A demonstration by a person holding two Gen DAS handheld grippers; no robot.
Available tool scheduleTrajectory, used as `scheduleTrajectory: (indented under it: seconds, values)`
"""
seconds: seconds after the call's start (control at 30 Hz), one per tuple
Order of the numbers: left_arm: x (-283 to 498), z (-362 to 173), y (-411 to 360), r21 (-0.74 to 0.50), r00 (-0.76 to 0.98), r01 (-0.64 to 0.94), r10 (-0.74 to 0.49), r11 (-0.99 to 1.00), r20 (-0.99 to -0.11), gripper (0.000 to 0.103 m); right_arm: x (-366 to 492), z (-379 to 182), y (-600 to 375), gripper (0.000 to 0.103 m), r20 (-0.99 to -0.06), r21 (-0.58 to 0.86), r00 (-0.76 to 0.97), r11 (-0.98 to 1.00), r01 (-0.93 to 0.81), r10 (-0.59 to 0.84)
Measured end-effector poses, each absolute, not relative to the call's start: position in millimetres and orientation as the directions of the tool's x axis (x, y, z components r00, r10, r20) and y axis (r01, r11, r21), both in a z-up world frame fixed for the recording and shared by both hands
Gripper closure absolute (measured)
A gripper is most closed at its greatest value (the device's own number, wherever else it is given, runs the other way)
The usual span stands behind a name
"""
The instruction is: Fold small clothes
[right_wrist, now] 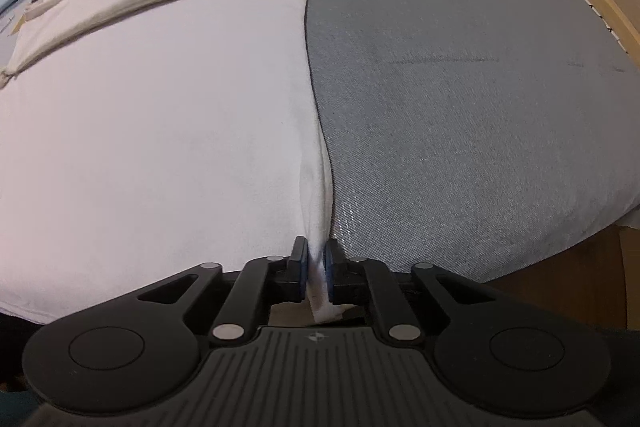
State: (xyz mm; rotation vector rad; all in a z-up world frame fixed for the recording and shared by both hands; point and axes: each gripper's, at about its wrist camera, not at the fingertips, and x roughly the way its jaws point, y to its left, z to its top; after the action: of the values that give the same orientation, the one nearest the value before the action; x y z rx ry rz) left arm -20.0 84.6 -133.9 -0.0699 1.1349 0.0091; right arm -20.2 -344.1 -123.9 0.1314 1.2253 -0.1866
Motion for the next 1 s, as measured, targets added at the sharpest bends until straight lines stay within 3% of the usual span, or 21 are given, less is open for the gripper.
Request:
scheduleTrajectory:
  seconds: [0.3, 0.5, 0.8, 1.0]
  values:
    - [-21.1, -145.7, 81.9, -0.04, 0.379, -0.032, -0.025, 0.999, -0.925, 0.094, -20.5, -128.0, -334.7, 0.093, -0.946, -0.024, 0.313, 0.984, 0.176, -0.079]
    - [-24.3, -137.2, 79.7, -0.031, 0.414, -0.025, -0.018, 0.999, -0.91, 0.099, -21.5, -119.6, -343.1, 0.097, -0.933, 0.021, 0.354, 0.975, 0.22, -0.06]
    - [-29.3, -78.4, 75.4, -0.073, 0.605, 0.016, -0.068, 0.997, -0.793, 0.099, -32.2, -60.2, -344.9, 0.097, -0.776, 0.108, 0.629, 0.976, 0.188, -0.035]
    - [-36.9, -54.4, 74.7, -0.103, 0.653, 0.005, -0.081, 0.995, -0.753, 0.099, -35.1, -35.9, -360.0, 0.098, -0.713, 0.15, 0.701, 0.972, 0.181, -0.02]
